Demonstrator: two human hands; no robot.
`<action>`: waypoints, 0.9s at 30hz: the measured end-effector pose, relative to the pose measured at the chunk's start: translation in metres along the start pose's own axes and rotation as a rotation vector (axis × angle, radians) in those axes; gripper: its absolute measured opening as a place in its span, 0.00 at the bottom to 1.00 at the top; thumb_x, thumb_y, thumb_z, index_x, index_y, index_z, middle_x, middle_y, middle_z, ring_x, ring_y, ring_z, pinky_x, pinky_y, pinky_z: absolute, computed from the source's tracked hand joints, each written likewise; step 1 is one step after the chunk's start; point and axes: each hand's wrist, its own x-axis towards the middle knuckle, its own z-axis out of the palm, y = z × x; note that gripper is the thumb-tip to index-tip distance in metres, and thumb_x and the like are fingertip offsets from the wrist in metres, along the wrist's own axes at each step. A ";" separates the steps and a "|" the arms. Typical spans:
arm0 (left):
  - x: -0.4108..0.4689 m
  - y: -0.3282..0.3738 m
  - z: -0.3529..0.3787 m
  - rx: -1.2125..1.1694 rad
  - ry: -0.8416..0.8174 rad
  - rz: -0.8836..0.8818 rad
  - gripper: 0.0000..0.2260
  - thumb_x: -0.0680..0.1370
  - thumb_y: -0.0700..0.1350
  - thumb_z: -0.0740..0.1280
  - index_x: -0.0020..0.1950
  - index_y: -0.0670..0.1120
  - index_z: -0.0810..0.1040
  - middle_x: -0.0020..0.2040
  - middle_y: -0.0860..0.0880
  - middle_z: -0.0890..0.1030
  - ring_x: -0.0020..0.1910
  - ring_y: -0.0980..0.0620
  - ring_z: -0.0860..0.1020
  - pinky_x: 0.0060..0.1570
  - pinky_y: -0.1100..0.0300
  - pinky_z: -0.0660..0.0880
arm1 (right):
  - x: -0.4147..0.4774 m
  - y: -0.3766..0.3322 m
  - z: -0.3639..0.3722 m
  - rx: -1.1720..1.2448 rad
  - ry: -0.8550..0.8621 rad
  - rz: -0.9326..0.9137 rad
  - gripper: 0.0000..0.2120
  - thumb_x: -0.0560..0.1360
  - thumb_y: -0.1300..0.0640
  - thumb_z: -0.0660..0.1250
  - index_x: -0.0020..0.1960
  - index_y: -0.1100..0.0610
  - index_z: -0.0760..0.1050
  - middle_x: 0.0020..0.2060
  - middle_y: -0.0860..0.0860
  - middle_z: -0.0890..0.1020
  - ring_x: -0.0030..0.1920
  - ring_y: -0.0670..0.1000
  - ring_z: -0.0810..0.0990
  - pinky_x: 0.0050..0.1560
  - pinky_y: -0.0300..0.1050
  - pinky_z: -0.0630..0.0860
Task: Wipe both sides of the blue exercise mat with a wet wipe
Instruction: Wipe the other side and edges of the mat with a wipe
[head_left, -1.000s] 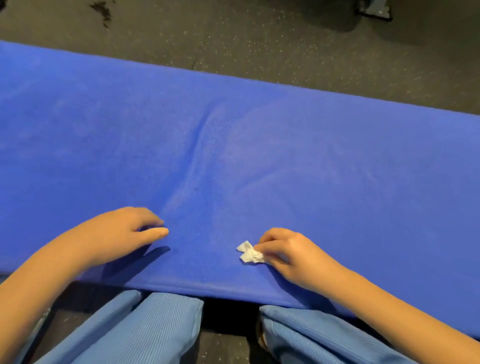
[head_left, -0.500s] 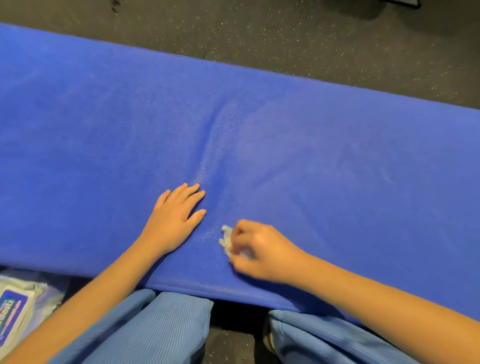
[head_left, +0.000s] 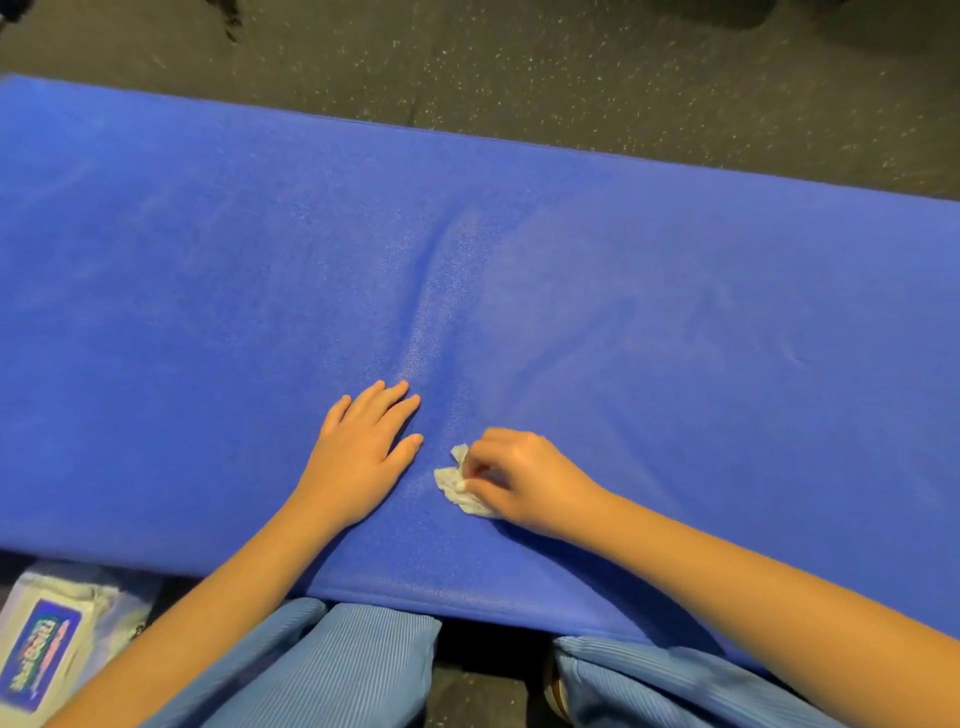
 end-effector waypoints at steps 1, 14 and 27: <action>0.000 0.000 0.000 0.005 0.000 0.000 0.38 0.72 0.66 0.39 0.76 0.50 0.63 0.78 0.54 0.60 0.78 0.52 0.52 0.75 0.52 0.46 | 0.011 0.011 -0.003 -0.053 0.081 0.047 0.16 0.74 0.50 0.58 0.37 0.61 0.75 0.33 0.56 0.76 0.34 0.57 0.75 0.33 0.46 0.72; 0.001 0.002 0.001 0.064 -0.032 -0.013 0.38 0.72 0.65 0.36 0.78 0.52 0.60 0.78 0.55 0.57 0.78 0.53 0.50 0.75 0.53 0.43 | 0.053 0.056 -0.010 -0.178 0.374 0.244 0.10 0.75 0.64 0.67 0.36 0.65 0.71 0.33 0.61 0.72 0.27 0.59 0.69 0.27 0.54 0.73; 0.001 0.004 -0.001 0.077 -0.043 -0.005 0.37 0.73 0.64 0.36 0.77 0.50 0.61 0.78 0.53 0.59 0.78 0.51 0.52 0.75 0.53 0.43 | 0.070 0.078 -0.025 -0.311 0.244 0.358 0.13 0.80 0.56 0.56 0.41 0.63 0.71 0.41 0.56 0.74 0.40 0.60 0.74 0.39 0.46 0.74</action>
